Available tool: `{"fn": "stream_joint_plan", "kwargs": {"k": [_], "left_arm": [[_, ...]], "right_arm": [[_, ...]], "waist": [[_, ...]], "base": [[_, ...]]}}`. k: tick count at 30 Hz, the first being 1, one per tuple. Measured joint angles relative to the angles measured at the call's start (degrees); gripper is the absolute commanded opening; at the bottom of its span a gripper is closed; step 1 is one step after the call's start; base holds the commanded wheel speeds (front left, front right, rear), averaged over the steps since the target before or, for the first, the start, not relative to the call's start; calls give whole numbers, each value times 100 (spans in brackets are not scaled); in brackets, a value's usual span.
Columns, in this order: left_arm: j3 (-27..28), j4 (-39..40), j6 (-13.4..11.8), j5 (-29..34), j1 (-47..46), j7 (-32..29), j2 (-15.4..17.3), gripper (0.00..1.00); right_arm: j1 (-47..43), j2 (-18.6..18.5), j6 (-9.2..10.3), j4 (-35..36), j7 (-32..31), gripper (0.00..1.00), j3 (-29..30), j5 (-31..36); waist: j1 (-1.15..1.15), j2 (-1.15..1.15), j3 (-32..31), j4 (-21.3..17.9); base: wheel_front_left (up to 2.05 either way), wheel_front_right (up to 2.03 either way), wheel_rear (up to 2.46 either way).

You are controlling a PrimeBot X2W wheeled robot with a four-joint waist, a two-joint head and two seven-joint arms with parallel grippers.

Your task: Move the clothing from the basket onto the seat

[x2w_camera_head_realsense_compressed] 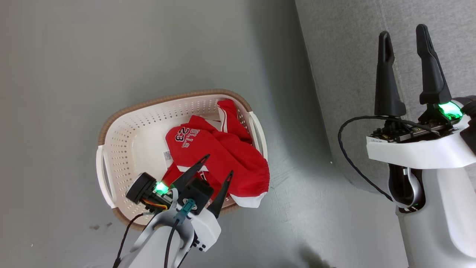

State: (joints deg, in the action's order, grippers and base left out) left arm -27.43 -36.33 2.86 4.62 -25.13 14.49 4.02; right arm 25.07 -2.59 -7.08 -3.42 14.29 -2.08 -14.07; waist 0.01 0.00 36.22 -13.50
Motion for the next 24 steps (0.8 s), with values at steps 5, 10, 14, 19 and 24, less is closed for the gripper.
{"fn": "stream_joint_plan", "kwargs": {"k": [5,10,14,19,24], "left_arm": [[-99,-149,69,-35,-143,0,-43,100],[-186,-281,76,-48,-166,0,-54,100],[-254,-361,125,-54,-287,0,-58,100],[-292,-461,126,-98,-371,0,-77,100],[-345,-675,178,-147,-500,0,-78,100]], "right_arm": [[60,-1,0,-62,0,100,92,35],[232,-7,0,-68,0,100,174,38],[236,-9,0,-80,1,100,187,38],[407,-11,0,-90,1,100,180,37],[466,-12,0,-89,1,100,162,35]], "waist": [[0,0,153,1],[0,0,293,-1],[0,0,396,-6],[0,0,517,-16],[0,0,626,-42]], "base": [[0,0,0],[0,0,0],[0,0,0],[0,0,0],[0,0,0]]}}
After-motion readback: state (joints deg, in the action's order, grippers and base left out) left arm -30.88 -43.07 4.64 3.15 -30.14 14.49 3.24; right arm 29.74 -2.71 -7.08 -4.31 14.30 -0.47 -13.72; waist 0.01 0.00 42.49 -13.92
